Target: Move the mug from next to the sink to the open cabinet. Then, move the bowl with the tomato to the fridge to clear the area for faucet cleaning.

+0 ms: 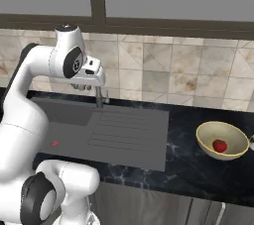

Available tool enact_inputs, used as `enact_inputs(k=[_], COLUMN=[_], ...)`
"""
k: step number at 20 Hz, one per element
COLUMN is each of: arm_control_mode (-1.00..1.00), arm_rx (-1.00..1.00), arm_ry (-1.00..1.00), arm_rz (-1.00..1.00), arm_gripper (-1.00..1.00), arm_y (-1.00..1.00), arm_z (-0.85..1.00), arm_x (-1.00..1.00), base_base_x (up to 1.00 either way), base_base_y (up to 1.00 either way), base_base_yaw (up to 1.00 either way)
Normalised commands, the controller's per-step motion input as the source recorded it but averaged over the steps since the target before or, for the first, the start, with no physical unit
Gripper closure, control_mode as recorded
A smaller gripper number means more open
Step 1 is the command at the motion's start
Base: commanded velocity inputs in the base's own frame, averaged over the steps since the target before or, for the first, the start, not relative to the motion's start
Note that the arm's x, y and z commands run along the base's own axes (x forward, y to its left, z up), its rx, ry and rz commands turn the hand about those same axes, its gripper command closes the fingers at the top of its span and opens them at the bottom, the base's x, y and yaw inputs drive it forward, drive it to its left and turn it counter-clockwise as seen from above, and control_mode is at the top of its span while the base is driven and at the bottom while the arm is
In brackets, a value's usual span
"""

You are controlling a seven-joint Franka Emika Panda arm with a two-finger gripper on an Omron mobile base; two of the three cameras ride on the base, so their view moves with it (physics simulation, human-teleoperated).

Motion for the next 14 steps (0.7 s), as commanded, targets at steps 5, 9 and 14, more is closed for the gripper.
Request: enact_inputs(k=[5, 9, 14], arm_control_mode=[-1.00, -1.00, 1.00], arm_rx=[0.00, 0.01, 0.04], arm_ry=[0.00, 0.00, 0.00], arm_rz=[0.00, 0.00, 0.01], arm_gripper=[-1.00, -1.00, -1.00], arm_y=[0.03, -0.02, -0.22], arm_z=[-0.16, -0.28, -0.08], arm_x=[-0.41, -0.54, -0.13], base_base_x=[0.00, 0.00, -0.27], base_base_y=[0.00, 0.00, -0.60], base_base_yaw=[0.00, 0.00, 0.07])
